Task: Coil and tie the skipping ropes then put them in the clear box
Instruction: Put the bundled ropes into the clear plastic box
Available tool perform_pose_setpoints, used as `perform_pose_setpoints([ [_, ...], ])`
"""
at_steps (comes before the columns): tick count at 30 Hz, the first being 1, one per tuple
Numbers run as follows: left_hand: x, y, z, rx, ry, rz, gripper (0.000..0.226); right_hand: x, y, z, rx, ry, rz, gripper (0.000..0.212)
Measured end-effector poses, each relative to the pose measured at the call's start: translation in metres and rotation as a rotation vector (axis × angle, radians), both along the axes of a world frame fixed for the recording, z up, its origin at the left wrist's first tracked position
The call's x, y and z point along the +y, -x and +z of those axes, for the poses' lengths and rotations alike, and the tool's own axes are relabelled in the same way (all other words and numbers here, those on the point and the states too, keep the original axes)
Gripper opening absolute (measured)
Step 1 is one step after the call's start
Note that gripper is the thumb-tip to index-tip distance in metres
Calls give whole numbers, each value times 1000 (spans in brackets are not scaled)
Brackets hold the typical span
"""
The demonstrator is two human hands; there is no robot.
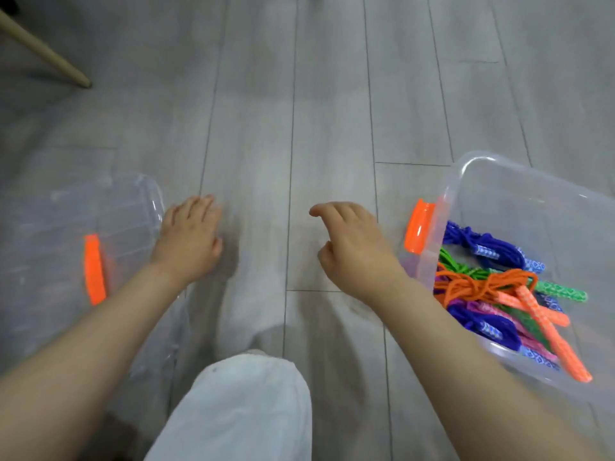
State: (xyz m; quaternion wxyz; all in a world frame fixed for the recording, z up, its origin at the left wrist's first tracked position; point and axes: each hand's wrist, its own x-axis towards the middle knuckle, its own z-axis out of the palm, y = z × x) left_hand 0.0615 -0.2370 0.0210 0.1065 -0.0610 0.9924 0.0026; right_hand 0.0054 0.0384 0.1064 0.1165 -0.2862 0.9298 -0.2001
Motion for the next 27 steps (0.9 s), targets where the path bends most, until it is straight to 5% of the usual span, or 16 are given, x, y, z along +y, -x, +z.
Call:
perform_pose_setpoints([
  [5, -50, -66, -37, -147, -31, 528, 92, -54, -29, -46, -116, -182, 177, 64],
  [11, -57, -89, -58, -248, -141, 717, 99, -74, -57, -87, -228, -264, 222, 61],
  [15, -40, -84, -57, -192, -150, 582, 98, -70, -63, -102, -284, -314, 159, 62],
  [23, 12, -92, -70, -124, -231, -260, 89, -41, -44, -114, -235, -61, -419, 68],
  [27, 16, -91, -60, -228, -333, -433, 85, -28, -32, -111, -262, -84, -568, 76],
])
